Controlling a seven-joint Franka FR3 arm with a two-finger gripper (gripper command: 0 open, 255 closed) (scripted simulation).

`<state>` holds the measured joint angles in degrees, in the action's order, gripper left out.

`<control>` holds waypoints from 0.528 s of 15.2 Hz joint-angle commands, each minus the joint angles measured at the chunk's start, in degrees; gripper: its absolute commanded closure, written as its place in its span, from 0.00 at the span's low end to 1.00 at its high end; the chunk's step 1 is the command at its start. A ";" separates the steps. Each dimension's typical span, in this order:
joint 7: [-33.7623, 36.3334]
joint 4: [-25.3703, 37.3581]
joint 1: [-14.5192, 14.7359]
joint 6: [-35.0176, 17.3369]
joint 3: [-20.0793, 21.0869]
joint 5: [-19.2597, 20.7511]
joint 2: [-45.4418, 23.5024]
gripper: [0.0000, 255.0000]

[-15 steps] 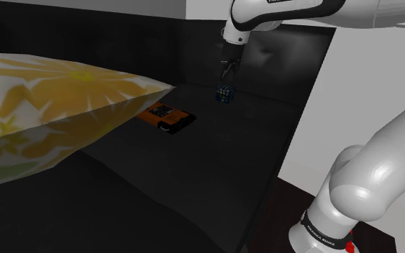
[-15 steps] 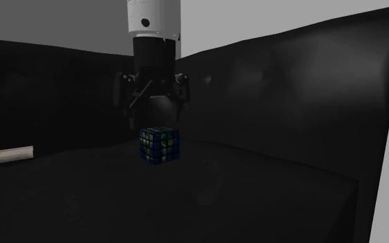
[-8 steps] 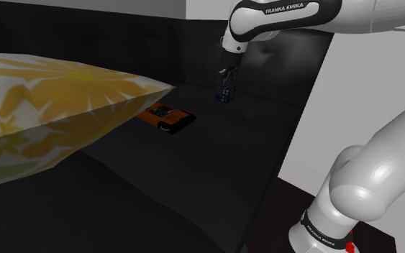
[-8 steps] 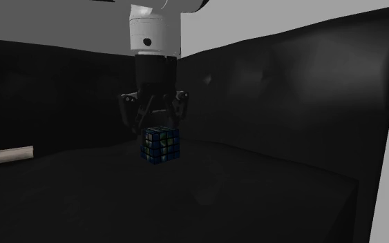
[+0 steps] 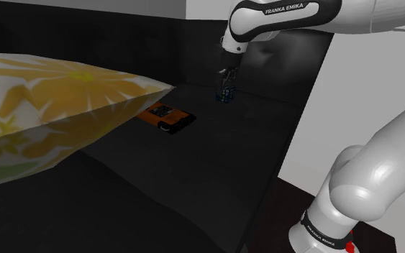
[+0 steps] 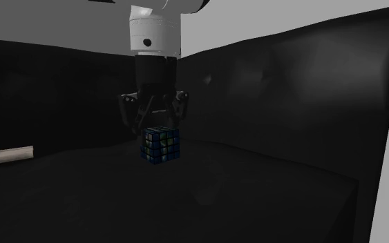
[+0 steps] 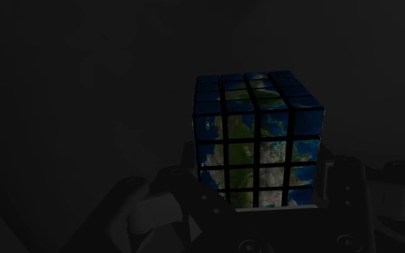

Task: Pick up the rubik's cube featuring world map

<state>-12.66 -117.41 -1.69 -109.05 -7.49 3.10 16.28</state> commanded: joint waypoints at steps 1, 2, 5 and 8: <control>0.07 -0.04 0.00 0.10 0.03 0.03 0.01 1.00; 0.05 0.75 0.01 0.86 0.04 0.01 0.00 1.00; -0.01 3.19 0.04 3.17 0.09 -0.05 -0.14 1.00; -0.08 5.75 0.08 5.49 0.13 -0.12 -0.39 1.00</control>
<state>-12.70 -112.70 -1.62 -104.40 -7.37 3.02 16.09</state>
